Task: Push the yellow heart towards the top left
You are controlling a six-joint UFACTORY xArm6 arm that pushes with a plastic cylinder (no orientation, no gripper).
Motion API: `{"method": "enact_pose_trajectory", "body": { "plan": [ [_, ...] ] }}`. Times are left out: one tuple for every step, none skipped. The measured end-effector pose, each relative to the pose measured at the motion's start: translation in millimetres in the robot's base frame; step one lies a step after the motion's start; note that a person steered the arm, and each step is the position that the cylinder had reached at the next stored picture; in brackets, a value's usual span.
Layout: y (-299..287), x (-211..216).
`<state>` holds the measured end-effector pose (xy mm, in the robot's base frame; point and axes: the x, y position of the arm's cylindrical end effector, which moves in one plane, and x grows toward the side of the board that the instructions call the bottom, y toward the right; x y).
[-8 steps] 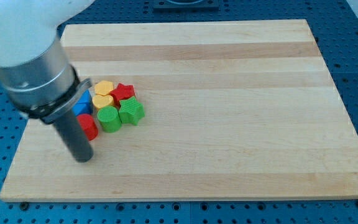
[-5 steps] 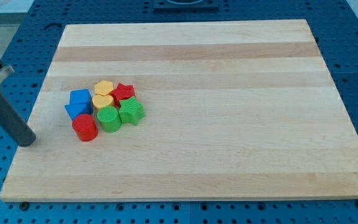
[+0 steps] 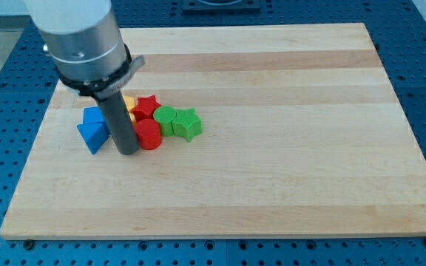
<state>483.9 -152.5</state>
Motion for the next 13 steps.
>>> {"method": "enact_pose_trajectory", "body": {
  "plan": [
    [-14, -21],
    [-15, -52],
    [-15, -83],
    [-19, -92],
    [-22, -79],
    [-35, -80],
    [-46, -92],
    [-47, -101],
    [-60, -86],
    [-83, -77],
    [-109, -77],
    [-114, -100],
    [-104, -111]
  ]
}}
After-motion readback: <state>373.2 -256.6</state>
